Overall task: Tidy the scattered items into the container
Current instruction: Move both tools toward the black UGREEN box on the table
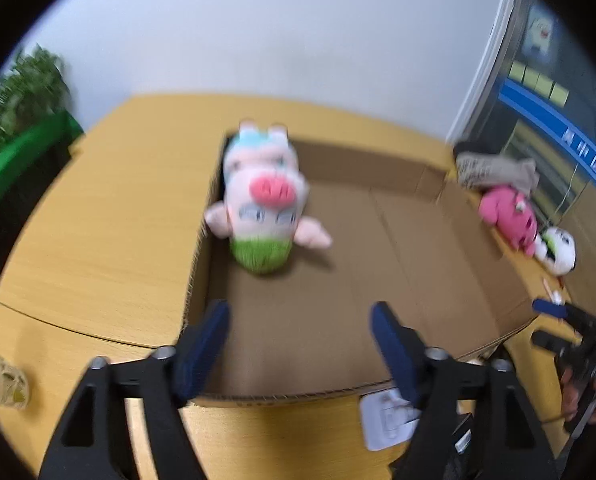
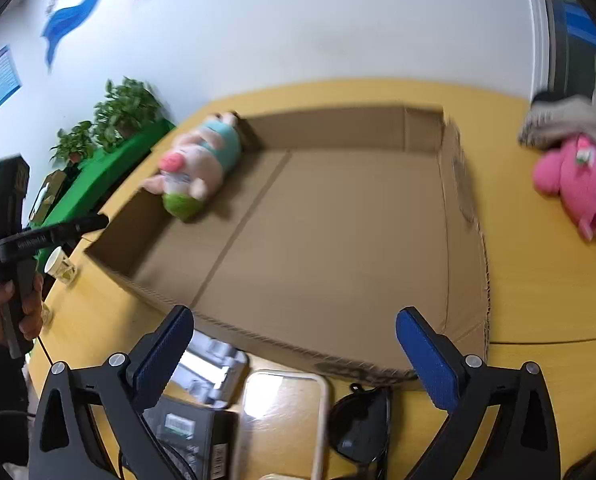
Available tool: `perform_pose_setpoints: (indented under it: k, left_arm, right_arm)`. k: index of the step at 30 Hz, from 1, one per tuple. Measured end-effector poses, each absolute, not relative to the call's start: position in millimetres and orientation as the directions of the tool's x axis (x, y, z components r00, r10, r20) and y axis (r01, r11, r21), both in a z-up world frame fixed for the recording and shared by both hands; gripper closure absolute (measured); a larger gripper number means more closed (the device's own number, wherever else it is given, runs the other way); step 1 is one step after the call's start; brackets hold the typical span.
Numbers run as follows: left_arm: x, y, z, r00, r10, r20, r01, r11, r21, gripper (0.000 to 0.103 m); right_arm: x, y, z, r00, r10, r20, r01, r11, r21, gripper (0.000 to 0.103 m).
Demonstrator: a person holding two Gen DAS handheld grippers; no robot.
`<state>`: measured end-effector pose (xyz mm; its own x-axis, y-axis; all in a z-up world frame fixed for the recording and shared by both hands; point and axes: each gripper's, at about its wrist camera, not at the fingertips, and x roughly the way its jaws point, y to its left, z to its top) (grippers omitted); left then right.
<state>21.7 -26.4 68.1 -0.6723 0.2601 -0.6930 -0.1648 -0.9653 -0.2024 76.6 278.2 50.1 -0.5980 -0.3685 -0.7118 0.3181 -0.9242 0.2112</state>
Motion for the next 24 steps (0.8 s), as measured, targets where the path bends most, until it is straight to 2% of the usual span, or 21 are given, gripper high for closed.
perform_pose_setpoints:
  k: [7, 13, 19, 24]
  left_arm:
    - [66.4, 0.5, 76.2, -0.723, 0.186, -0.666, -0.168, -0.982, -0.091, 0.024]
    - [94.1, 15.8, 65.9, -0.720, 0.165, -0.674, -0.175, -0.983, -0.053, 0.024]
    - [112.6, 7.3, 56.4, -0.694, 0.185, -0.695, -0.154, -0.982, -0.108, 0.024]
    - [131.4, 4.3, 41.1, -0.638, 0.285, -0.715, -0.195, -0.958, -0.209, 0.024]
  right_arm:
    - [96.3, 272.9, 60.5, -0.645, -0.382, -0.662, 0.376, -0.913, 0.160, 0.000]
    - [96.5, 282.0, 46.3, -0.630, -0.363, -0.686, 0.330, -0.925, 0.187, 0.000]
    - [104.9, 289.5, 42.5, -0.618, -0.376, -0.690, 0.330, -0.921, 0.206, 0.001]
    - [139.2, 284.3, 48.2, -0.611, -0.418, -0.672, 0.410, -0.893, 0.183, 0.001]
